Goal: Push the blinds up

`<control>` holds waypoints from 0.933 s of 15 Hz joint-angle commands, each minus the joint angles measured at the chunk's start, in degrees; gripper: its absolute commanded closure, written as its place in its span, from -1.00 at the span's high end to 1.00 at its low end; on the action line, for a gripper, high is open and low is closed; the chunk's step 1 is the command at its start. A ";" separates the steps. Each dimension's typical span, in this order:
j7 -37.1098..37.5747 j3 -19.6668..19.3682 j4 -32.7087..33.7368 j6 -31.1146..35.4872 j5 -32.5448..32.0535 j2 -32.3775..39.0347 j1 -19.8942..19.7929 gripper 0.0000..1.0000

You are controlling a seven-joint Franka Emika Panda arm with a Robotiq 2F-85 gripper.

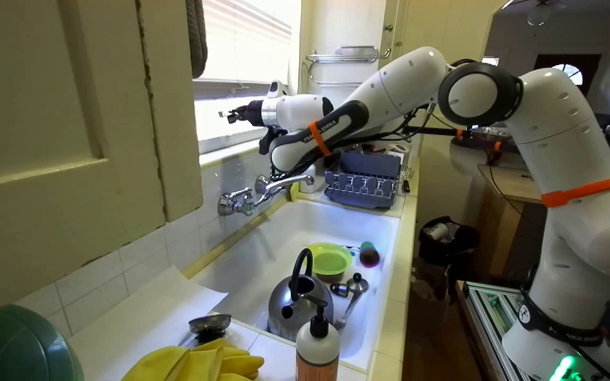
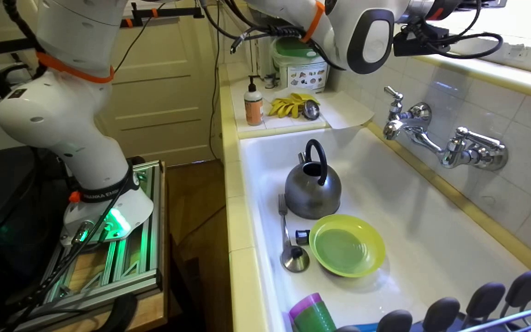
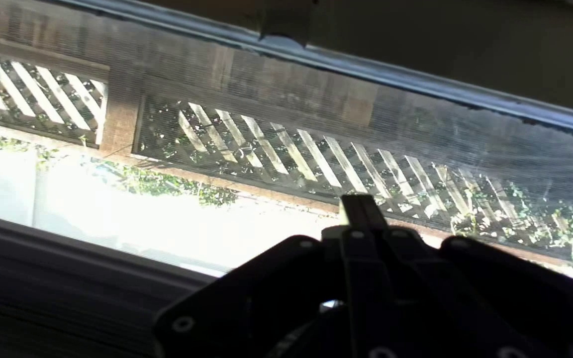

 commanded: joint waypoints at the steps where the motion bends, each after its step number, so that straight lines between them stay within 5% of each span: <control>1: 1.99 -0.49 0.29 0.01 -0.77 0.10 0.43 -1.00; 6: 1.97 -0.93 0.33 -0.06 -0.75 0.07 0.84 -0.98; 7: 1.97 -0.94 0.33 -0.06 -0.75 0.07 0.84 -0.48; 9: 1.62 -1.40 2.36 0.64 0.60 1.42 1.84 -0.32; 10: 1.33 -1.92 2.80 0.61 1.75 1.63 2.60 -0.78; 14: 0.39 -1.69 3.13 -0.02 7.62 1.53 3.98 -1.00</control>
